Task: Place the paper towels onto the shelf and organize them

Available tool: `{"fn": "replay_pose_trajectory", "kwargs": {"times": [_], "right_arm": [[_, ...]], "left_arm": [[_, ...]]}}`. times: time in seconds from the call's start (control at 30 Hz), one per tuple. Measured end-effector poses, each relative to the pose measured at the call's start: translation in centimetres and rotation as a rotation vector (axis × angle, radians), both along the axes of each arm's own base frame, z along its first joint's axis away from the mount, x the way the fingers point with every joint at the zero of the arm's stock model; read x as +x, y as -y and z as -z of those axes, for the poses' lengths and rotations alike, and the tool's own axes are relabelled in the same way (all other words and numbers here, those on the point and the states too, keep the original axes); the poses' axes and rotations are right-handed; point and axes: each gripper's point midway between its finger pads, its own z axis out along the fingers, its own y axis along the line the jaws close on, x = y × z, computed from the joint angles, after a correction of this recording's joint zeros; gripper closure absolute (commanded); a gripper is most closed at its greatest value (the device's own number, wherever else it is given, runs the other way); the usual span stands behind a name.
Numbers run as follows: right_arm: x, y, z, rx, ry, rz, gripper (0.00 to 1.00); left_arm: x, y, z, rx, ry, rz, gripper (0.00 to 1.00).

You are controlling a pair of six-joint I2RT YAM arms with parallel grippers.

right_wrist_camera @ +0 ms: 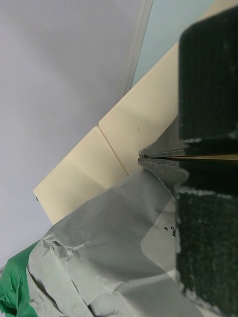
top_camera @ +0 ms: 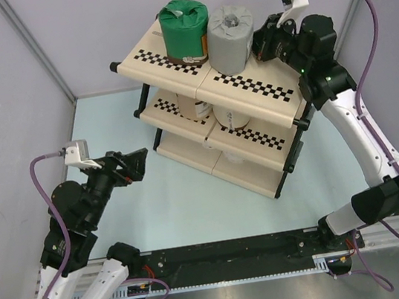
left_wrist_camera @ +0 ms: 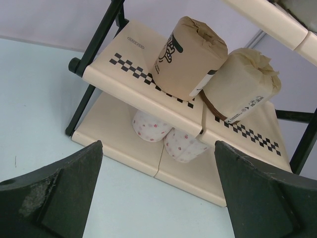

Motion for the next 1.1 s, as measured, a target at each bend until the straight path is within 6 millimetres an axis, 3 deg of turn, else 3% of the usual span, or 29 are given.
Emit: {"fn": "replay_pose_trajectory", "kwargs": {"times": [0.2,0.27,0.3,0.33,0.37,0.47,0.53,0.67,0.8,0.9,1.1], "right_arm": [[0.8,1.6,0.5,0.002,-0.003,0.119,0.97],[0.8,2.9,0.3,0.009,0.007,0.183,0.87],[0.7,4.0,0.2,0.014,0.01,0.231,0.79],[0.5,5.3,0.0,0.023,0.015,0.282,0.54],[0.2,6.9,-0.4,0.034,0.023,0.337,0.4],[-1.8,11.4,-1.8,0.072,0.063,0.477,0.18],[-4.5,14.3,-3.4,0.104,0.108,0.559,0.0],[-11.2,15.9,-6.3,0.163,0.201,0.583,0.0],[-17.6,16.8,-5.9,0.213,0.221,0.572,0.0],[-21.0,17.2,-3.8,0.225,0.186,0.569,0.0],[-24.5,17.8,2.8,0.188,0.005,0.589,0.0]], "left_arm": [[0.0,0.0,0.0,0.001,0.0,-0.001,0.0],[0.0,0.0,0.1,0.003,-0.003,-0.001,0.0],[0.0,0.0,0.1,0.003,-0.004,-0.001,0.0],[0.0,-0.1,0.2,0.005,-0.007,-0.002,0.0],[-0.1,-0.1,0.3,0.006,-0.009,-0.003,0.0],[-0.1,-0.2,0.3,0.008,-0.011,-0.009,0.0],[0.0,-0.2,0.3,0.008,-0.011,-0.01,0.0],[0.0,-0.2,0.4,0.009,-0.011,-0.011,0.0],[0.1,-0.3,0.7,0.015,-0.023,-0.02,0.0],[0.3,-0.5,1.4,0.03,-0.053,-0.036,0.0],[0.3,-1.3,3.4,0.067,-0.124,-0.073,0.0]]}}
